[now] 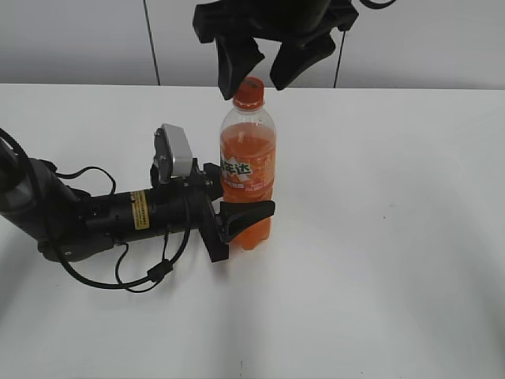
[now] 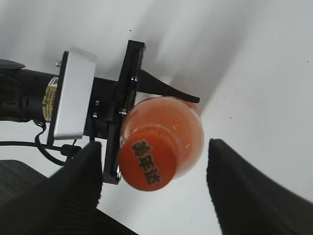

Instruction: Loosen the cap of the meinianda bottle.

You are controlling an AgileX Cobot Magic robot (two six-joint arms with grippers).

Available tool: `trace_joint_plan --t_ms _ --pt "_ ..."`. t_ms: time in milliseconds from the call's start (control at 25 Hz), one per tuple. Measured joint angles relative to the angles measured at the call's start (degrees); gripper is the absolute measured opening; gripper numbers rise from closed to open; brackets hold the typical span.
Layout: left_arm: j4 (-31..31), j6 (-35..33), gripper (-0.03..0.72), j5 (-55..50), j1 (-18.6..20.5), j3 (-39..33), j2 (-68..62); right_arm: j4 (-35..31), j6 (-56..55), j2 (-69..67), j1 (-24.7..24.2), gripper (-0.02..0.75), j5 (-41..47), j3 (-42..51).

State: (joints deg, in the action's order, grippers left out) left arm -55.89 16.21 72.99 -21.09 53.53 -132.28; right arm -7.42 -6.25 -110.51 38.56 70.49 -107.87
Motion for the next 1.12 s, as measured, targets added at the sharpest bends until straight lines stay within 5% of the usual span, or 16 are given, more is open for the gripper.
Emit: trace_joint_plan --t_ms 600,840,1120 --pt "0.00 0.00 0.395 0.00 0.00 0.00 0.00 0.17 1.04 -1.00 0.00 0.461 0.00 0.00" --pt "0.00 0.00 0.395 0.00 0.00 0.00 0.00 -0.08 1.51 -1.00 0.00 0.276 -0.06 0.00" --pt "0.00 0.05 0.395 0.00 0.00 0.00 0.00 -0.26 7.46 -1.00 0.00 0.274 -0.18 0.00"
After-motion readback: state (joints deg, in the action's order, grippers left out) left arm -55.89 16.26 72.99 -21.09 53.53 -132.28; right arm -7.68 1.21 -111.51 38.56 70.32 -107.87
